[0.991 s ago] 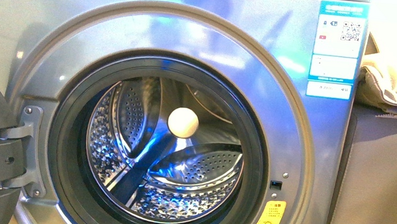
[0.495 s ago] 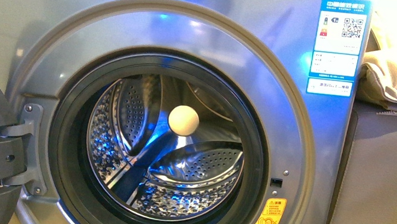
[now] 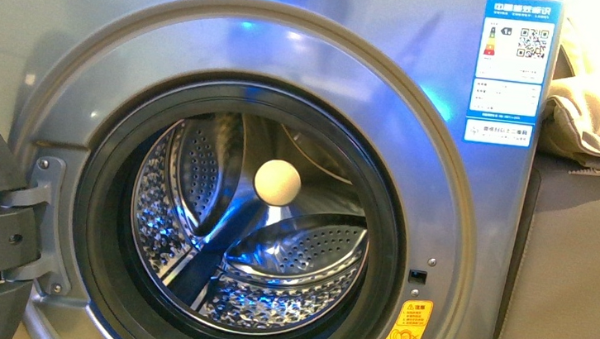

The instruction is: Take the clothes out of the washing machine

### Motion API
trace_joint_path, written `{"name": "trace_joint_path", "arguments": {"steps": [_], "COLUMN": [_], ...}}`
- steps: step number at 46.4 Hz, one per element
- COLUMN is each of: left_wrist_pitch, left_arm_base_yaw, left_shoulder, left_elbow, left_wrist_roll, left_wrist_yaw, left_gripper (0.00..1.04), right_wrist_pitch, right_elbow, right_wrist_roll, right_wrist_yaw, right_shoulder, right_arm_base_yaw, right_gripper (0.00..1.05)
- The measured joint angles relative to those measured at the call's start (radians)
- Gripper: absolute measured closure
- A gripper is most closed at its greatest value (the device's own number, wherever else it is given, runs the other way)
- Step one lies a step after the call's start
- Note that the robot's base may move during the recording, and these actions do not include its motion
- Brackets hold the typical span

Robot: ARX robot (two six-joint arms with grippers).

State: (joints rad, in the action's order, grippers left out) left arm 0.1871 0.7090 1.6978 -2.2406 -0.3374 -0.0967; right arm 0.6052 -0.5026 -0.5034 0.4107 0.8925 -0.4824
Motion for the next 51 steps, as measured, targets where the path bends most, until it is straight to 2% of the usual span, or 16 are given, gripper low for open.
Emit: {"name": "trace_joint_path", "arguments": {"steps": [6, 11, 19, 24, 25, 26, 29, 31, 34, 35, 38, 40, 46, 51], "left_wrist_pitch": [0.000, 0.000, 0.000, 0.000, 0.002, 0.047, 0.297, 0.444, 0.561, 0.592, 0.590, 0.545, 0.375, 0.300], "left_arm_base_yaw": [0.000, 0.000, 0.000, 0.000, 0.000, 0.010, 0.028, 0.034, 0.040, 0.040, 0.038, 0.032, 0.000, -0.029], "left_shoulder": [0.000, -0.001, -0.001, -0.001, 0.000, 0.018, 0.109, 0.165, 0.217, 0.240, 0.254, 0.238, 0.100, -0.051], "left_elbow": [0.000, 0.000, 0.000, 0.000, -0.003, -0.037, -0.247, -0.373, -0.486, -0.530, -0.570, -0.546, -0.356, -0.177], "left_wrist_roll": [0.000, 0.000, 0.000, 0.000, 0.006, 0.031, 0.207, 0.326, 0.407, 0.486, 0.517, 0.509, 0.410, 0.368], "left_wrist_yaw": [0.000, 0.000, 0.000, 0.000, 0.006, 0.055, 0.263, 0.367, 0.418, 0.465, 0.502, 0.565, 0.700, 0.742], "left_gripper": [0.06, 0.06, 0.06, 0.06, 0.06, 0.06, 0.06, 0.06, 0.06, 0.06, 0.06, 0.06, 0.06, 0.06], "right_wrist_pitch": [0.037, 0.086, 0.112, 0.111, 0.111, 0.112, 0.113, 0.113, 0.113, 0.113, 0.113, 0.113, 0.113, 0.113], "right_elbow": [0.034, 0.062, 0.097, 0.170, 0.184, 0.192, 0.193, 0.194, 0.194, 0.194, 0.194, 0.194, 0.194, 0.194], "right_wrist_roll": [0.167, 0.278, 0.406, 0.506, 0.521, 0.533, 0.549, 0.554, 0.561, 0.562, 0.563, 0.564, 0.568, 0.568], "right_wrist_yaw": [-0.130, -0.215, -0.327, -0.451, -0.465, -0.465, -0.468, -0.468, -0.470, -0.471, -0.474, -0.474, -0.473, -0.473], "right_shoulder": [-0.198, -0.288, -0.383, -0.483, -0.499, -0.511, -0.514, -0.514, -0.514, -0.514, -0.514, -0.514, -0.514, -0.514], "right_arm_base_yaw": [0.225, 0.374, 0.537, 0.675, 0.700, 0.716, 0.726, 0.729, 0.731, 0.731, 0.732, 0.732, 0.732, 0.732], "right_gripper": [0.08, 0.08, 0.08, 0.08, 0.08, 0.08, 0.08, 0.08, 0.08, 0.08, 0.08, 0.08, 0.08, 0.08]}}
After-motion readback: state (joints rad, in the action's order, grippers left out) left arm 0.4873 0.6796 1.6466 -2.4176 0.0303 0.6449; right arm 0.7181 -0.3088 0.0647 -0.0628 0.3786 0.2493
